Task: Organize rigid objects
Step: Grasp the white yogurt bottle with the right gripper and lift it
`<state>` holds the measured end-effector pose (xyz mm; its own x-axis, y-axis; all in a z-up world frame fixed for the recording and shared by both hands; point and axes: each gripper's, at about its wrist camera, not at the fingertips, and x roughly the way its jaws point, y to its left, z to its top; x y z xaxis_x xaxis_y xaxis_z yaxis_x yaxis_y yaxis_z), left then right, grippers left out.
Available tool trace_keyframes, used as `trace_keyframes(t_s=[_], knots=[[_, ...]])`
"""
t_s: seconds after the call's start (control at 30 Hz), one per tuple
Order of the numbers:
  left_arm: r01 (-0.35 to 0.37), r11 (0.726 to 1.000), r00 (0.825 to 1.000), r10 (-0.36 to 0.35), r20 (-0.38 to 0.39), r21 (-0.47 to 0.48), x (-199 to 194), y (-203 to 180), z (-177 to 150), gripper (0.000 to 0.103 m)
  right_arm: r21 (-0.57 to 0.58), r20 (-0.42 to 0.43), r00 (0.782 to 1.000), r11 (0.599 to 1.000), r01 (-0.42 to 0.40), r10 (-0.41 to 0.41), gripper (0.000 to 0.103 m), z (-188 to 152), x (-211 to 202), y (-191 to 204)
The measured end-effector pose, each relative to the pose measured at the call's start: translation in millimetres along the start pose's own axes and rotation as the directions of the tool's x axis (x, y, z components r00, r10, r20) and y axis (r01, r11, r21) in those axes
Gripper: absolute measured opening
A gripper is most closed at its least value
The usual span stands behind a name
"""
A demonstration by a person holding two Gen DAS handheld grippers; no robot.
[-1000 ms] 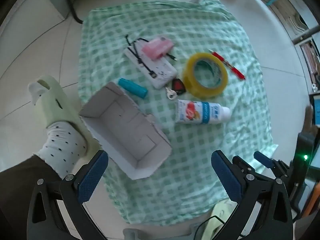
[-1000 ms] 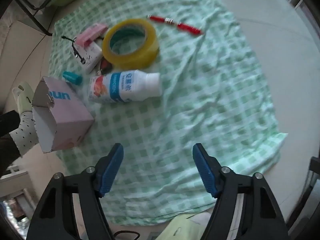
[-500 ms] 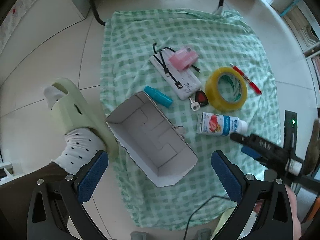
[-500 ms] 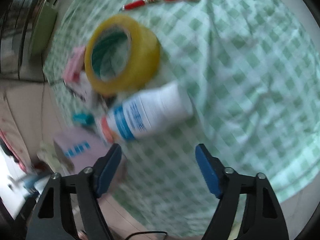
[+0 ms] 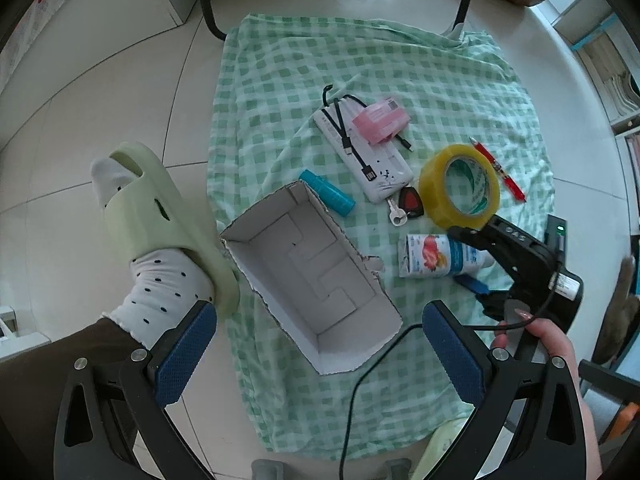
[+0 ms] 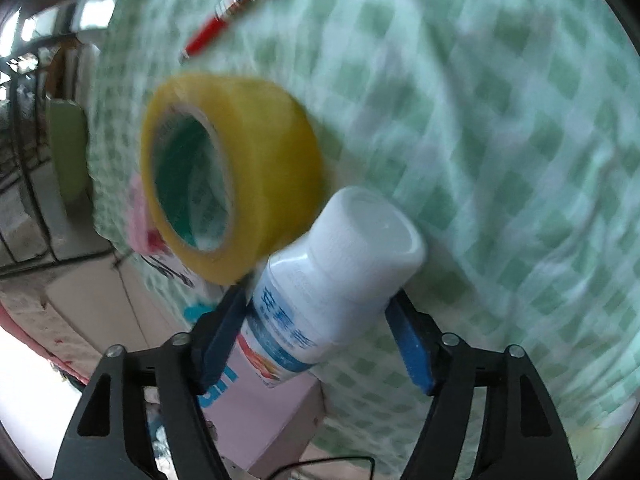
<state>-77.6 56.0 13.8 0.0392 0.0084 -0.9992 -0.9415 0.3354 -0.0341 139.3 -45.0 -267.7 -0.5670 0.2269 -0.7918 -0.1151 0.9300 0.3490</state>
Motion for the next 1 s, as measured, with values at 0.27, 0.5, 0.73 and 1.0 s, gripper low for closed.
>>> trace_keyframes(t_s=[0.27, 0.5, 0.73, 1.0], knots=[[0.020, 0.999, 1.000, -0.020, 0.001, -0.025, -2.8, -8.0, 1.9, 0.103, -0.476, 0.102, 0.959, 0.834, 0.279, -0.263, 0.061, -29.4, -22.2, 52.0], [0.041, 0.999, 0.999, -0.042, 0.029, 0.023, -9.4, -19.8, -3.9, 0.103, -0.776, 0.270, 0.915, 0.494, 0.391, -0.301, 0.056, -82.8, -60.5, 38.1], [0.027, 0.999, 0.999, -0.028, 0.016, 0.042, -9.8, -29.1, -7.4, 0.103, -0.861, 0.237, 0.910, 0.359, 0.359, -0.341, 0.011, -125.0, -62.7, 5.3], [0.054, 0.998, 0.999, -0.054, 0.007, 0.039, -12.2, -31.3, -8.0, 0.103, -0.782, 0.171, 0.889, 0.491, 0.384, -0.424, 0.042, -112.5, -46.1, 8.8]])
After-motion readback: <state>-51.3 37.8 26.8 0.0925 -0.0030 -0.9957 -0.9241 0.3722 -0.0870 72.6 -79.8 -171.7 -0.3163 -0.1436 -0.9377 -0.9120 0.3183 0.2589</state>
